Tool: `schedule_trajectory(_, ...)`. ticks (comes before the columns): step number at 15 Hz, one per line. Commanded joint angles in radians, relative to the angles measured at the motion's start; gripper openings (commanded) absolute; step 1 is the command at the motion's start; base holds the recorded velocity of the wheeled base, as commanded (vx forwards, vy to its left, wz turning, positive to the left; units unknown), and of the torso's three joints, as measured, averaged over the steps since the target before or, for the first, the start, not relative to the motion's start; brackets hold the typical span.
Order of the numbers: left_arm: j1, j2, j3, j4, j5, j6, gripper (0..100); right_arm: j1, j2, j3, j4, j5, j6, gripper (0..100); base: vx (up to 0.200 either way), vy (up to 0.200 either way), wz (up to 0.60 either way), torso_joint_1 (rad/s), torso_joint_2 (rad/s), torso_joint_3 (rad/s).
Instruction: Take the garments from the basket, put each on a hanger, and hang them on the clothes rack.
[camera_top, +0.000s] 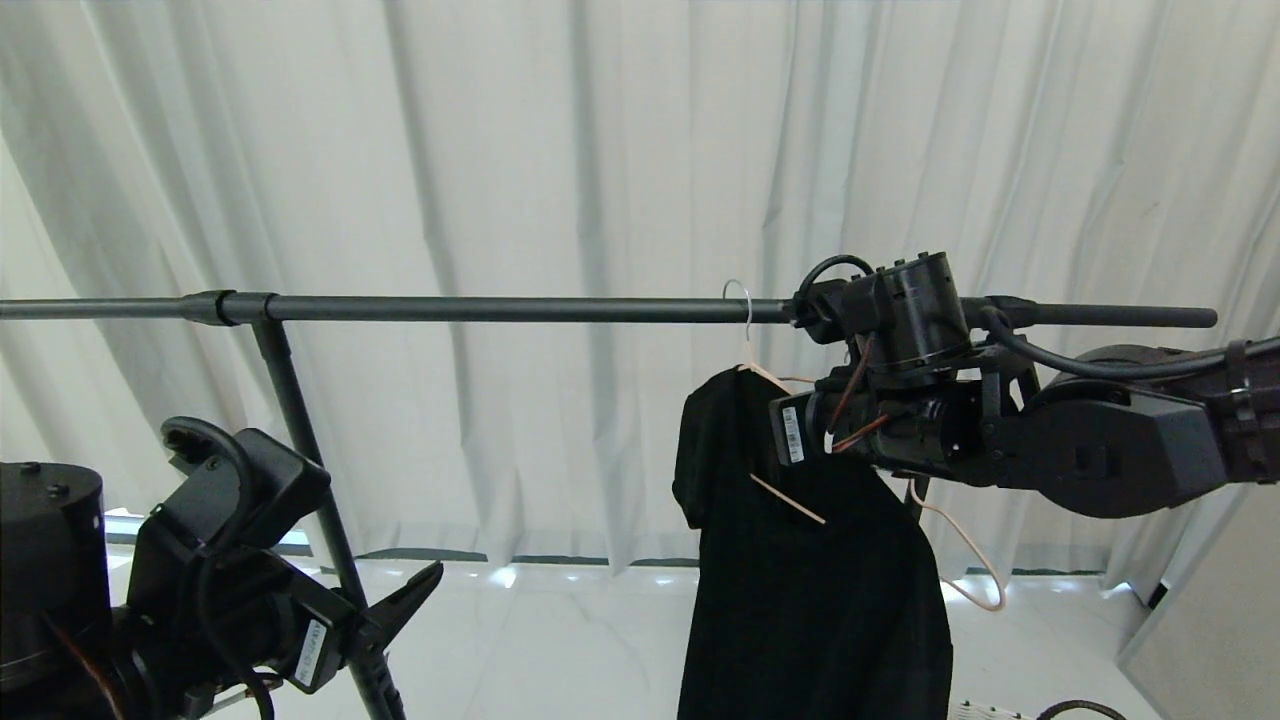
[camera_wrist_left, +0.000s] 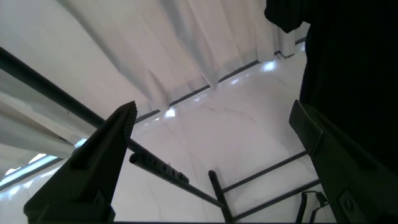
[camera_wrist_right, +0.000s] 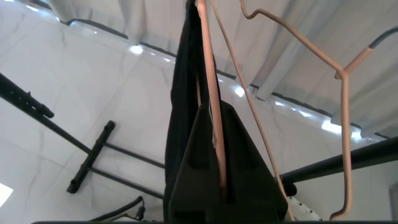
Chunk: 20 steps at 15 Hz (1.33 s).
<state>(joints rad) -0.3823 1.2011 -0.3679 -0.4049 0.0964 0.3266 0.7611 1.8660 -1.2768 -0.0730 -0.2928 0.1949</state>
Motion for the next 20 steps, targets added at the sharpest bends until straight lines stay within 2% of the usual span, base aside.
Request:
schedule_trajectory(1,-0.013,-0.014,0.014,0.000,0.000,-0.001,100,0.000,0.016,-0.001,-0.001,0.001,-0.002,0,0.000,0.000,0.00,0.000,0.00,0.000)
schedule_trajectory(7,-0.013,-0.020,0.021,0.000,0.000,0.000,100,0.004,0.001,-0.006,0.007,0.001,0.003,0,0.000,0.000,0.00,0.000,0.00,0.000)
schedule_trajectory(8,-0.013,-0.020,0.023,0.000,0.000,0.000,100,0.006,-0.011,-0.003,0.005,0.001,0.012,100,0.000,0.000,0.00,0.000,0.00,0.000)
schedule_trajectory(12,-0.012,-0.021,0.024,0.000,0.003,-0.001,100,0.038,-0.156,0.001,0.022,0.001,0.070,100,0.000,0.000,0.00,0.000,0.00,0.000)
schedule_trajectory(14,-0.012,-0.029,0.026,0.000,0.009,0.000,100,0.029,-0.264,0.005,0.122,0.001,0.075,100,0.000,0.000,0.00,0.000,0.00,0.000)
schedule_trajectory(16,-0.009,-0.029,0.032,0.000,0.025,0.000,100,-0.020,-0.349,0.016,0.275,0.001,0.054,100,0.000,0.000,0.00,0.000,0.00,0.000)
schedule_trajectory(17,-0.007,-0.029,0.040,0.000,0.039,-0.001,100,-0.089,-0.427,0.027,0.435,0.001,-0.002,100,0.000,0.000,0.00,0.000,0.00,0.000)
schedule_trajectory(18,-0.007,-0.031,0.050,0.000,0.042,-0.001,100,-0.141,-0.475,0.042,0.524,0.001,-0.035,100,-0.200,0.000,0.00,0.002,0.00,0.002)
schedule_trajectory(20,-0.007,-0.031,0.066,0.000,0.043,-0.001,100,-0.252,-0.562,0.111,0.610,-0.002,-0.114,100,-0.200,0.000,0.00,0.007,0.00,-0.002)
